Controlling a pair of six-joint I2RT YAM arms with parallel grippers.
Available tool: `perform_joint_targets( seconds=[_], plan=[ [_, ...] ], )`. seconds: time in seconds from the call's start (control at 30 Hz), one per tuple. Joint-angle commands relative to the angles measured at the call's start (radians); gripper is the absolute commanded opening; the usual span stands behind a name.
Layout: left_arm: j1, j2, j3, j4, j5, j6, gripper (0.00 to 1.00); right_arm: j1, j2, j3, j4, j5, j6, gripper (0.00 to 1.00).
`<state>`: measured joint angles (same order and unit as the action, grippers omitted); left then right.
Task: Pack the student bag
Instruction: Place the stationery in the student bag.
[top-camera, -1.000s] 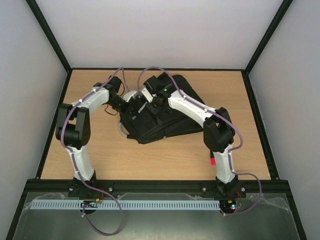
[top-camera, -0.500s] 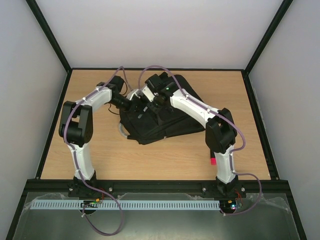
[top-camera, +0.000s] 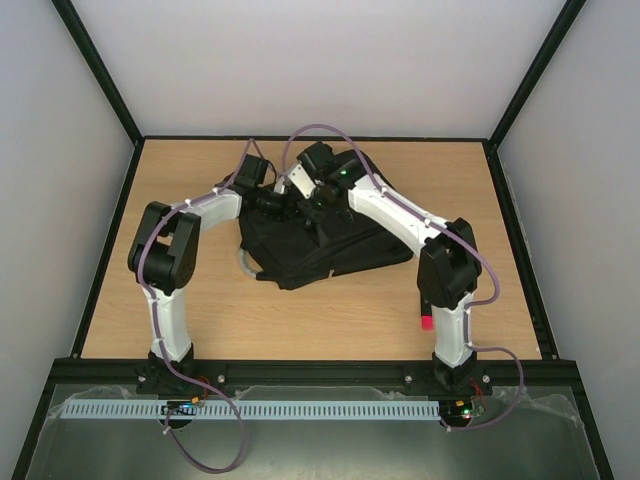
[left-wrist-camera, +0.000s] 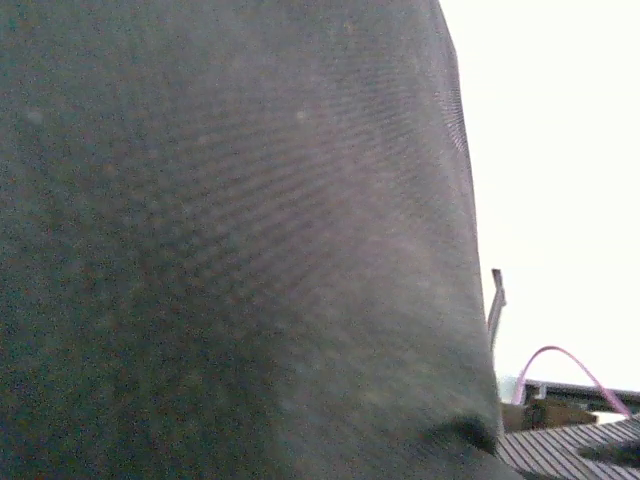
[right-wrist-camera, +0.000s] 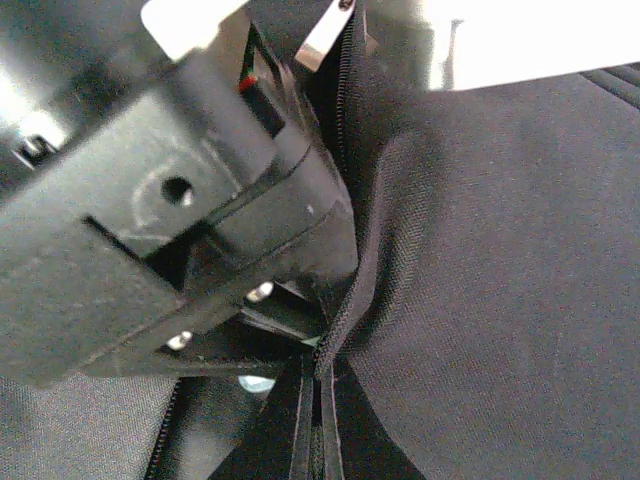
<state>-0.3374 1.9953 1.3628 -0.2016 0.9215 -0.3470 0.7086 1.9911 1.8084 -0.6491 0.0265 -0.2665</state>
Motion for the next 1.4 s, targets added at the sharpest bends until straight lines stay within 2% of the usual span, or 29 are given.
perform_joint_targets(
  seconds=[0.0, 0.07, 0.17, 0.23, 0.33, 0.53, 0.77, 0.93, 1.2, 1.37],
  plan=[
    [-0.051, 0.029, -0.075, 0.570, 0.079, -0.341, 0.16, 0.026, -0.071, -0.020, -0.064, -0.095, -0.035, 0.01],
    [-0.071, 0.044, -0.094, 0.643, 0.114, -0.367, 0.17, 0.026, -0.067, -0.018, -0.071, -0.102, -0.039, 0.01],
    [-0.081, 0.040, -0.096, 0.589, 0.123, -0.318, 0.27, 0.024, -0.060, -0.014, -0.073, -0.103, -0.033, 0.01],
    [-0.078, 0.030, -0.078, 0.463, 0.108, -0.235, 0.38, 0.025, -0.062, -0.016, -0.072, -0.099, -0.032, 0.01],
    [-0.062, 0.005, -0.036, 0.255, 0.100, -0.079, 0.46, 0.024, -0.066, -0.025, -0.068, -0.090, -0.035, 0.01],
    [0.004, -0.033, 0.021, -0.064, 0.084, 0.156, 0.49, 0.014, -0.068, -0.041, -0.066, -0.090, -0.045, 0.01],
    [0.076, -0.044, 0.020, -0.254, 0.071, 0.311, 0.54, 0.006, -0.071, -0.037, -0.067, -0.096, -0.061, 0.01],
    [0.097, -0.055, 0.032, -0.352, 0.073, 0.410, 0.45, 0.006, -0.076, -0.053, -0.092, -0.136, -0.085, 0.02],
    [0.109, -0.128, -0.010, -0.562, 0.010, 0.624, 0.41, 0.005, -0.069, -0.091, -0.144, -0.297, -0.112, 0.34],
    [0.119, -0.160, -0.032, -0.607, -0.010, 0.637, 0.40, -0.007, -0.115, -0.051, -0.163, -0.312, -0.128, 0.42]
  ],
)
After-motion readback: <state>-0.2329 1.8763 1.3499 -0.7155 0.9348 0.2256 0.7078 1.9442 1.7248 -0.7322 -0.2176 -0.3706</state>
